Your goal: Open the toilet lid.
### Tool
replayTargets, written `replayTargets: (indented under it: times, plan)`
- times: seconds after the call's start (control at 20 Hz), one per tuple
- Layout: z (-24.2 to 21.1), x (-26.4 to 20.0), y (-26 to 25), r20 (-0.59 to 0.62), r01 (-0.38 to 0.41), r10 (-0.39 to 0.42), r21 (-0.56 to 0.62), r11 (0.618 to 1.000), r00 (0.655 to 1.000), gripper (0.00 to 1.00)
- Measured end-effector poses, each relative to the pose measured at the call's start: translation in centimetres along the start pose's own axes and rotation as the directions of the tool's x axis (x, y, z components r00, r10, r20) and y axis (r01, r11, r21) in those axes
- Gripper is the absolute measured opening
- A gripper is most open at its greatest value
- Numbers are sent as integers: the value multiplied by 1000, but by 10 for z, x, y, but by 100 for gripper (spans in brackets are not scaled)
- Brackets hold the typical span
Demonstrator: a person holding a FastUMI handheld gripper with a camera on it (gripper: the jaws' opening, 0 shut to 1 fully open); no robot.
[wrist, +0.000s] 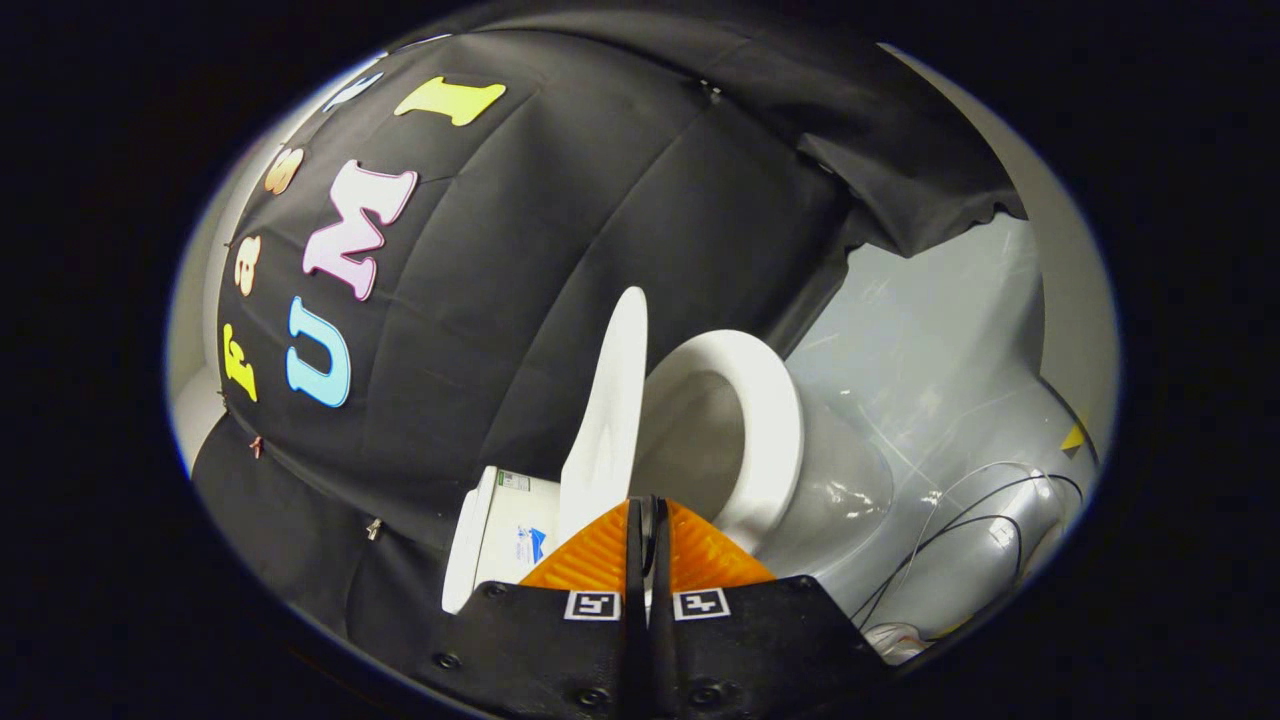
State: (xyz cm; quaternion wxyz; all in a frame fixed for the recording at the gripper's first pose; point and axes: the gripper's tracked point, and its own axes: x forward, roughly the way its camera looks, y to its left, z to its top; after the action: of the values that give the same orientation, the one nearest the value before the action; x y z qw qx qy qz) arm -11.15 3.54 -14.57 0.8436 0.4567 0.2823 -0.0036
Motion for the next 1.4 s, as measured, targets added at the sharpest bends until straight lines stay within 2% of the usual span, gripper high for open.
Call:
replayTargets:
  times: [0.4,0.55,0.75,0.95,1.25,1.4]
  plan:
    - [3,-15,63,61,-4,11,-122,993,998,5]
    - [1,-18,89,87,15,3,-203,979,996,5]
    - [-3,-22,128,131,52,-13,-301,952,991,5]
    - [-11,-24,166,178,103,-30,-414,905,984,5]
    - [-27,-26,215,245,187,-67,-505,843,967,5]
    - [-36,-27,238,250,184,-55,-527,830,967,5]
